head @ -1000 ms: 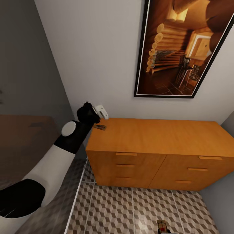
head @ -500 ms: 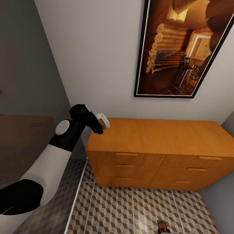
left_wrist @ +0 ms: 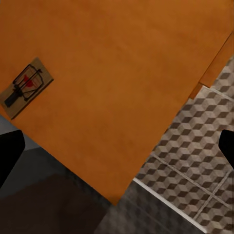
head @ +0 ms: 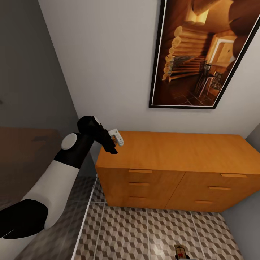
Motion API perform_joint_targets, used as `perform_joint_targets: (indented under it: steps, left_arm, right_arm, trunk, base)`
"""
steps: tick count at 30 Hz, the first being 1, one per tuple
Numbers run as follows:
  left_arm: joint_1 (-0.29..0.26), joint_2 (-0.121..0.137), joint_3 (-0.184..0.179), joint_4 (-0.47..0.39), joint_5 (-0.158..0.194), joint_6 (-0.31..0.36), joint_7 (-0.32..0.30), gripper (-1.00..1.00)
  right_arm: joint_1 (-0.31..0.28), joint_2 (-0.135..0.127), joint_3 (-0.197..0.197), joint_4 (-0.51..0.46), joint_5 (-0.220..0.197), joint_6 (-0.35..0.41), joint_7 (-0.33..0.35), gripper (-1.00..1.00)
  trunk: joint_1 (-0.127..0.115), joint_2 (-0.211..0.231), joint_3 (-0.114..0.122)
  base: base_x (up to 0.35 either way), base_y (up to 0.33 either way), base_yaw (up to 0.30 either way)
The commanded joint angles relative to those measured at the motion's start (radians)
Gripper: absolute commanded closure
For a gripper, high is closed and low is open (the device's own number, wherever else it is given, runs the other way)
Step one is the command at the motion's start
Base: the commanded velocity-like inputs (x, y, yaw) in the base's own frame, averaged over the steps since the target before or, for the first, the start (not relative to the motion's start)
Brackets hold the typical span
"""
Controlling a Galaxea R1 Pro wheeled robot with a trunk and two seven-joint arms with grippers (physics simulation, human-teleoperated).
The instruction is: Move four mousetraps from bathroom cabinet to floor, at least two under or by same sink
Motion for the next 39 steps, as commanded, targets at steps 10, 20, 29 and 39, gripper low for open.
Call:
perform_joint_targets:
  steps: [10,20,29,39]
  left_arm:
    - [-0.001,-0.001,-0.001,0.003,-0.008,0.01,-0.014,-1.0]
    - [-0.001,-0.001,-0.001,0.001,-0.008,0.009,-0.014,-1.0]
    - [-0.001,0.0,-0.001,0.001,-0.006,0.009,-0.018,-1.0]
    - [-0.001,0.001,-0.001,0.003,-0.003,0.002,-0.018,-1.0]
  right_arm:
    - [-0.001,0.0,0.008,0.001,-0.009,-0.003,-0.001,1.0]
    - [-0.001,0.0,0.007,0.001,-0.009,-0.003,-0.001,1.0]
    - [0.027,-0.004,0.008,0.002,-0.006,-0.003,0.009,1.0]
    - [0.058,-0.051,0.008,0.004,0.002,-0.003,0.195,1.0]
  trunk:
    - [0.001,-0.002,-0.002]
    - [0.001,-0.002,-0.002]
    - [0.001,-0.002,-0.002]
    - [0.001,-0.002,-0.002]
  base:
    - [0.0,0.0,0.0]
    - [0.151,0.078,0.0]
    - [0.15,0.105,0.0]
    - [0.013,0.009,0.0]
